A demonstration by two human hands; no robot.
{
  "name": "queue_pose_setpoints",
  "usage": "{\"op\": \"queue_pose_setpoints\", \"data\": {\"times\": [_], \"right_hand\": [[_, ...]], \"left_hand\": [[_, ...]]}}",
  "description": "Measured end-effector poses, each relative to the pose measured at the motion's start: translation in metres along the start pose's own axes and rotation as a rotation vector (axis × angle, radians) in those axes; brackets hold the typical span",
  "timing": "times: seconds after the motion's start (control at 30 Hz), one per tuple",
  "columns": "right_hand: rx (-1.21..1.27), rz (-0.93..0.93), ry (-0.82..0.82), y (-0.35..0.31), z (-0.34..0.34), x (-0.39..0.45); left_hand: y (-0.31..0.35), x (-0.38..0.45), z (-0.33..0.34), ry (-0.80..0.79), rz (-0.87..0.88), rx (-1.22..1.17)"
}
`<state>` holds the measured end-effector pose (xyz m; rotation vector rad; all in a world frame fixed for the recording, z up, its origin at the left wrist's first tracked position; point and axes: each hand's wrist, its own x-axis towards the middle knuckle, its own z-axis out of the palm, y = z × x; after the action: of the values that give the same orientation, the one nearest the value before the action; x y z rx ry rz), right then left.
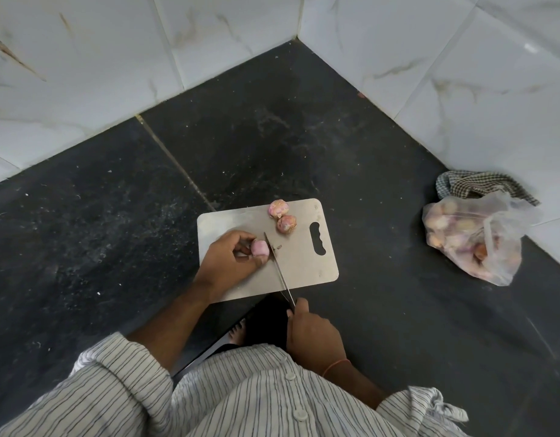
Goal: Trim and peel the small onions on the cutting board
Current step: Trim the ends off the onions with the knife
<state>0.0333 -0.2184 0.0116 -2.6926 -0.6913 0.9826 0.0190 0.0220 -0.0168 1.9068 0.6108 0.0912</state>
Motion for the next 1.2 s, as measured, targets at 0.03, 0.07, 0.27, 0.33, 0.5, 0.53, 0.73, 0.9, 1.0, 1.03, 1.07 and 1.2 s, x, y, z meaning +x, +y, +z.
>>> {"op": "queue_pose_setpoints", "data": {"times": [0.03,0.07,0.27,0.33,0.5,0.53,0.73,0.9,1.0,1.03,1.07,1.2], "right_hand": [[0.002,0.001,0.000,0.000,0.000,0.000],[0.002,0.000,0.000,0.001,0.001,0.000],[-0.004,0.001,0.009,0.002,-0.001,0.000],[-0.005,0.006,0.012,0.001,-0.002,0.000],[0.007,0.012,0.000,0.002,-0.003,0.000],[0.000,0.011,0.003,0.002,-0.003,0.000],[0.022,0.013,0.009,0.003,-0.003,0.000],[0.022,-0.016,0.063,0.006,-0.004,-0.004],[0.013,-0.042,0.125,0.007,-0.006,-0.006],[0.009,-0.045,0.142,0.007,-0.007,-0.007],[0.008,-0.043,0.159,0.007,-0.009,-0.008],[0.013,-0.039,0.225,0.007,-0.015,-0.010]], "left_hand": [[0.000,0.000,-0.001,-0.012,0.006,0.015],[0.001,0.000,-0.003,-0.022,0.014,0.030],[-0.005,0.005,-0.018,-0.094,0.088,0.135],[-0.006,0.008,-0.023,-0.126,0.134,0.206],[-0.008,0.013,-0.031,-0.152,0.187,0.357],[-0.009,0.014,-0.033,-0.158,0.184,0.394],[-0.011,0.017,-0.036,-0.173,0.175,0.483],[-0.008,0.020,-0.038,-0.228,0.172,0.532],[-0.008,0.021,-0.037,-0.209,0.158,0.482],[-0.007,0.019,-0.035,-0.186,0.162,0.447],[-0.006,0.017,-0.032,-0.157,0.166,0.402],[0.000,0.012,-0.019,-0.105,0.164,0.262]]}}
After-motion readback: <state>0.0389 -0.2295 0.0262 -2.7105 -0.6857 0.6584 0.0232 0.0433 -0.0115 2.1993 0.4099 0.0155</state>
